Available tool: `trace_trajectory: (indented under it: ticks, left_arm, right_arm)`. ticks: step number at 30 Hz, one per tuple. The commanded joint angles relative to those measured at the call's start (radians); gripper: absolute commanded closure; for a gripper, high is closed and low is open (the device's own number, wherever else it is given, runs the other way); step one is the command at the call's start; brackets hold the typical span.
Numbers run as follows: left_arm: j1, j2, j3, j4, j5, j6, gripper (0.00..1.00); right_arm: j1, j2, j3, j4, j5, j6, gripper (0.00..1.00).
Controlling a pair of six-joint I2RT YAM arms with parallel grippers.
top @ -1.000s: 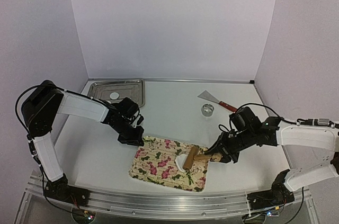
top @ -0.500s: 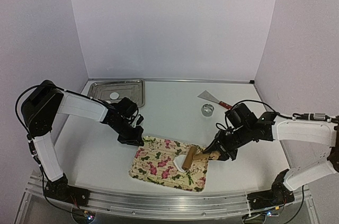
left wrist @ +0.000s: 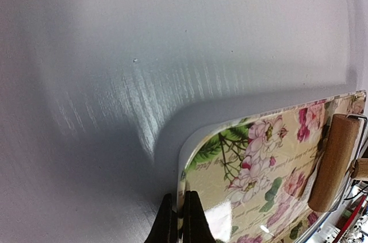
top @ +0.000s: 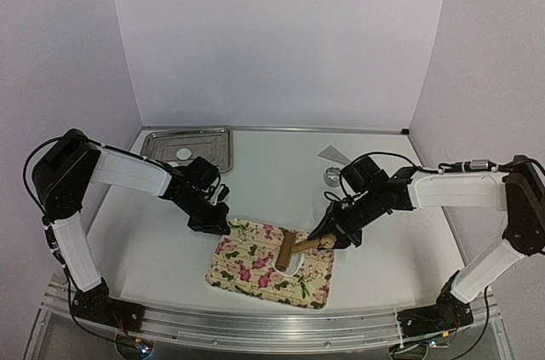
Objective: Roll out the dumpling wrappers from the dough
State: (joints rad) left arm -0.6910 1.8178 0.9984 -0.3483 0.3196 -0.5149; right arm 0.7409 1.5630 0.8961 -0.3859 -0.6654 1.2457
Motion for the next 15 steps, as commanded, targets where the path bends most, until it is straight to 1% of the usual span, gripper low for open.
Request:
trace_trajectory:
  ticks: [1, 5, 8, 11, 15]
  left_arm:
    - [0.014, -0.029, -0.028, -0.031, -0.07, -0.011, 1.0]
    - [0.023, -0.027, -0.033, -0.037, -0.084, -0.013, 1.0]
    - [0.031, -0.028, -0.037, -0.039, -0.086, -0.009, 1.0]
    - [0.031, -0.025, -0.034, -0.039, -0.083, -0.005, 1.0]
    - [0.031, -0.023, -0.03, -0.027, -0.061, 0.001, 1.0]
  right_arm:
    - [0.011, -0.016, -0.184, -0.383, 0.2, 0.017, 1.0]
    - [-0.011, -0.151, -0.267, -0.427, 0.215, 0.057, 1.0]
    - [-0.026, -0.207, -0.309, -0.439, 0.217, 0.074, 1.0]
    - [-0.026, -0.178, -0.299, -0.438, 0.22, 0.062, 1.0]
    - [-0.025, -0.054, -0.2, -0.435, 0.228, -0.008, 1.0]
